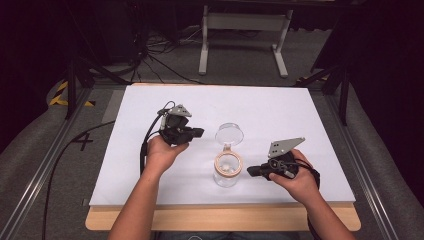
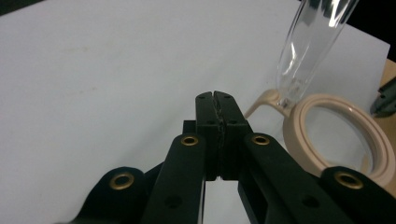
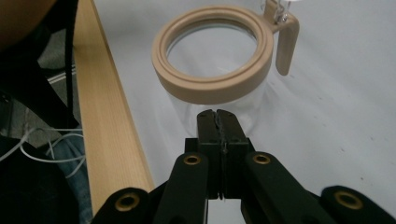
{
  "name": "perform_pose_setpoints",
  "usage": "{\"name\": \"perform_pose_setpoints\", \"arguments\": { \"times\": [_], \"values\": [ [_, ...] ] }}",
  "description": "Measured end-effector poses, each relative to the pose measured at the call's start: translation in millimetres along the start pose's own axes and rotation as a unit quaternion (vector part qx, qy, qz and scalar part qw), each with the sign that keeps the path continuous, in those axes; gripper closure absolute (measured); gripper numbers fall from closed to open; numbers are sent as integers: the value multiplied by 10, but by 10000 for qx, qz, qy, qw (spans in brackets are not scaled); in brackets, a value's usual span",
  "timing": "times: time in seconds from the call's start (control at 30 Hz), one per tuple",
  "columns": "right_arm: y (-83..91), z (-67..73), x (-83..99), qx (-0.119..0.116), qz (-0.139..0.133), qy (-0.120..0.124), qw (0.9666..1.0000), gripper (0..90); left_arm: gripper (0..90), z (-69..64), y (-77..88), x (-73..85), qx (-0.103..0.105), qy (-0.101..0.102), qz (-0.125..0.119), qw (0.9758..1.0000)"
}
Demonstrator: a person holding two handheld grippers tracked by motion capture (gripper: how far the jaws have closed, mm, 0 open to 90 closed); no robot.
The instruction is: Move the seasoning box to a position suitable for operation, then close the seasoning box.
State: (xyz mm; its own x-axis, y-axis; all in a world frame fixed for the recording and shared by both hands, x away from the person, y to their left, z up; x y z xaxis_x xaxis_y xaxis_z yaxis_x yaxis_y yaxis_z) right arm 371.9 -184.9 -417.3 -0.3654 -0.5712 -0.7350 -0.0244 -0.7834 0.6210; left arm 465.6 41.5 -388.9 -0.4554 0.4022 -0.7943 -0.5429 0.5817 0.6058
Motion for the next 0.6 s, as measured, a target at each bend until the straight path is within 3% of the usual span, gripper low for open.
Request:
{"name": "perform_pose_setpoints", "arguments": {
  "times": [0.13,0.23,0.3,0.43,0.6],
  "values": [
    [5,56,-58,-35,-237,14,9997,900,894,-11,-49,-87,25,92,-242,9997],
    [9,77,-102,-36,-351,60,9994,900,882,-27,-87,-100,24,158,-288,9995],
    [9,91,-165,-53,-565,66,9984,900,861,-39,-119,-98,13,200,-316,9993],
    [-18,98,-247,-47,-880,91,9961,900,873,-65,-135,-108,86,186,-386,9990],
    [-92,64,-267,46,-1072,92,9942,900,875,-114,-112,-128,115,148,-465,9987]
  ]
}}
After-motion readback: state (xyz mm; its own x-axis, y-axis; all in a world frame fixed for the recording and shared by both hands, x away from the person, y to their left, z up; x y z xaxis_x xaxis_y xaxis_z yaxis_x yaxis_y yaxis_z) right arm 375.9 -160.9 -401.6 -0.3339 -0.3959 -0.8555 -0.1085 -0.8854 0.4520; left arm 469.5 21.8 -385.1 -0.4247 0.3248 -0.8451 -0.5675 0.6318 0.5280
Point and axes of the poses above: each handheld gripper's, and its own axes: y roughly backward along the jaws, x roughly out of its underside, z roughly to its left, the point moved 7 cm from there along -y, roughly forward along the jaws, and after that the axes turned 13 degrees about -x, right-handed, at the moved point
